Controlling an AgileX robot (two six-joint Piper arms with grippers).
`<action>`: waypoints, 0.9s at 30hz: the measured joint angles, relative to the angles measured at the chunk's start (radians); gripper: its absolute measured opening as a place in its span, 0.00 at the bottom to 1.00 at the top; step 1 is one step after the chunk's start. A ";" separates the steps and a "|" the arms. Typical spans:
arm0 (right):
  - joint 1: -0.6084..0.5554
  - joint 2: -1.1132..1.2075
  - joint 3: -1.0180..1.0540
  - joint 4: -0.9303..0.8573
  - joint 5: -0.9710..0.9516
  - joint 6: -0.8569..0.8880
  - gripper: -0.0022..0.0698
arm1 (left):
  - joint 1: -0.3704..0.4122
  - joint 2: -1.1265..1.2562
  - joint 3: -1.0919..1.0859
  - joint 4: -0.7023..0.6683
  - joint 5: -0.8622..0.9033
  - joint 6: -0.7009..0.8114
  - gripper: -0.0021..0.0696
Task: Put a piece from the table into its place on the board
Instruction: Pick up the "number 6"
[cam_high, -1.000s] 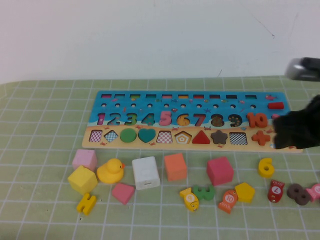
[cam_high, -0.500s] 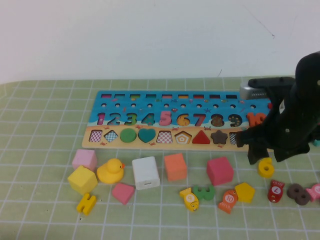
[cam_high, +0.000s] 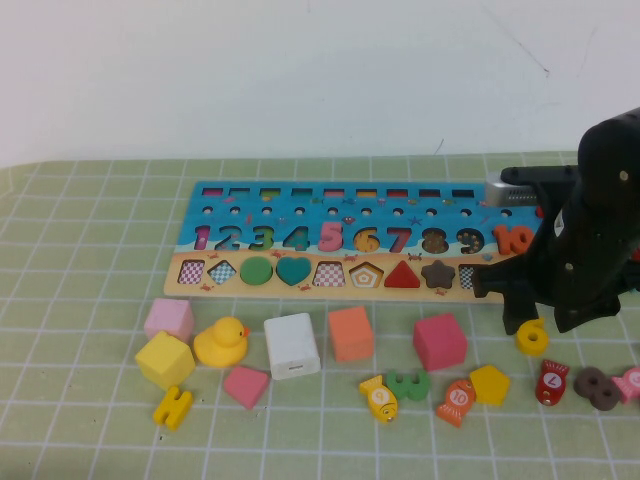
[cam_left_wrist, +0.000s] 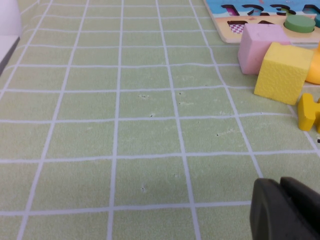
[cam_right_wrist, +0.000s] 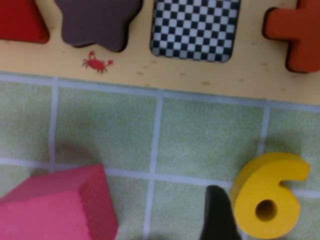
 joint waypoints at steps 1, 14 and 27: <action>0.000 0.000 0.000 -0.003 0.000 0.000 0.60 | 0.000 0.000 0.000 0.000 0.000 0.000 0.03; 0.000 0.000 0.000 -0.009 -0.011 0.007 0.57 | 0.000 0.000 0.000 0.000 0.000 0.000 0.03; 0.000 0.000 0.000 -0.009 -0.049 0.007 0.57 | 0.000 0.000 0.000 0.000 0.000 0.000 0.03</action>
